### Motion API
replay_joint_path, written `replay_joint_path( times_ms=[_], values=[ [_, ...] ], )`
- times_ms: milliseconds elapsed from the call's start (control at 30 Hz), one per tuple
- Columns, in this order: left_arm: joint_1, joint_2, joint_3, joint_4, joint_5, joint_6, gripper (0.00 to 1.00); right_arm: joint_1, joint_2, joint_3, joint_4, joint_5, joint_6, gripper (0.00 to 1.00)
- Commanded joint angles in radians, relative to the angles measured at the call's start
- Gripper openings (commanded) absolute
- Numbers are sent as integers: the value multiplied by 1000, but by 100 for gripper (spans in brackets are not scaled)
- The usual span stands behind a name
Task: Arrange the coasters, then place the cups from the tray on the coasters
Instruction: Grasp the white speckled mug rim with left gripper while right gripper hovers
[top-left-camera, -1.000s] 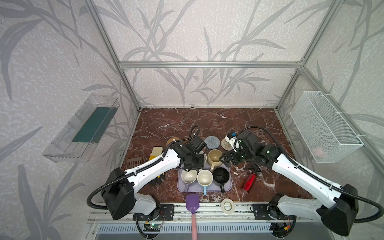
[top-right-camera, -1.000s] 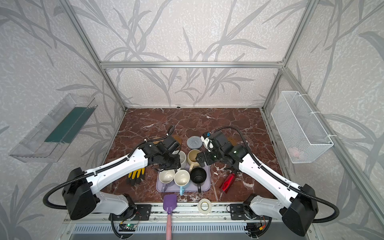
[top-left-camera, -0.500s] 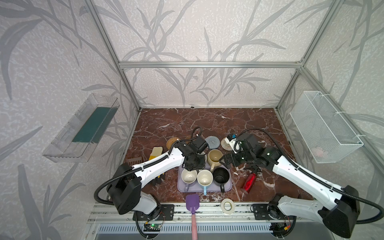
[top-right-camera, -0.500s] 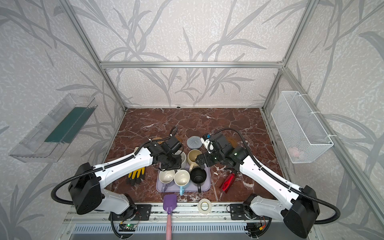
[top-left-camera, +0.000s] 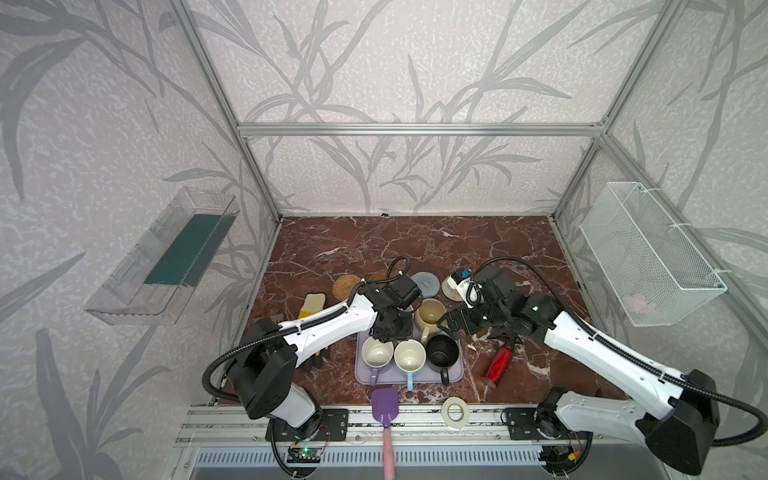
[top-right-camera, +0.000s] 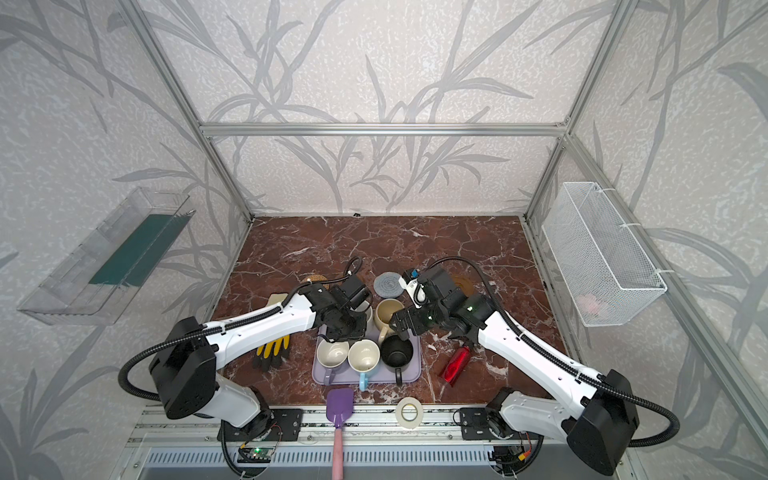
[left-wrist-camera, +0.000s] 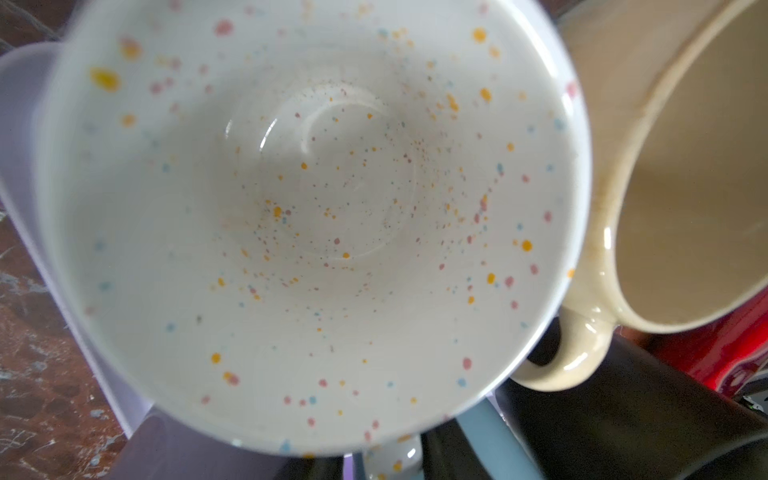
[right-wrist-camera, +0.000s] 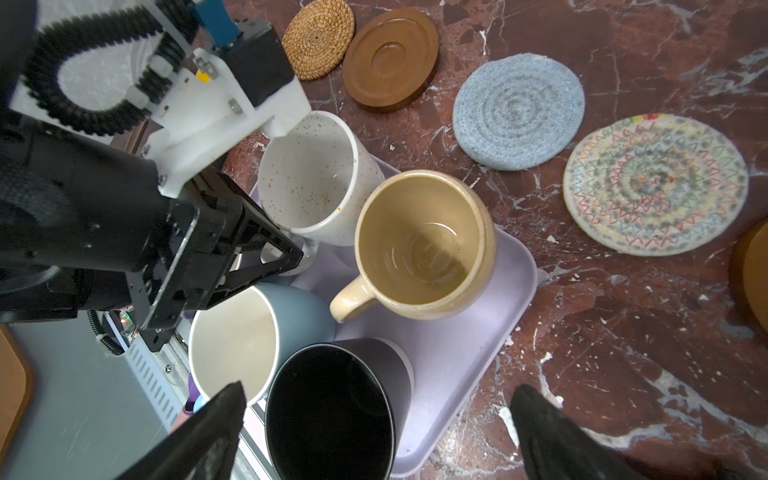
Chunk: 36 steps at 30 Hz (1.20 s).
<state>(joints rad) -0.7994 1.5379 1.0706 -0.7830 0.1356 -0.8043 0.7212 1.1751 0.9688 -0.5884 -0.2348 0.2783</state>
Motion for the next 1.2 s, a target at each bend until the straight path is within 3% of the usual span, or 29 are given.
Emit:
replay_joint_path(
  times_ms=[0, 400, 533, 933, 1167],
  values=[
    [-2, 21, 0, 3, -33, 14, 28, 6, 1, 26, -13, 21, -20, 99],
    [-2, 42, -4, 0, -32, 20, 25, 6, 26, 46, 6, 23, -21, 99],
    [-1, 51, 6, -4, -27, 26, 18, 5, 11, 20, 29, 32, -16, 99],
    [0, 70, 8, -2, -38, 40, 17, 5, 22, 30, 22, 35, -18, 99],
    [-1, 54, 36, -38, -60, 54, 6, 6, 13, 36, 16, 38, -15, 100]
  ],
)
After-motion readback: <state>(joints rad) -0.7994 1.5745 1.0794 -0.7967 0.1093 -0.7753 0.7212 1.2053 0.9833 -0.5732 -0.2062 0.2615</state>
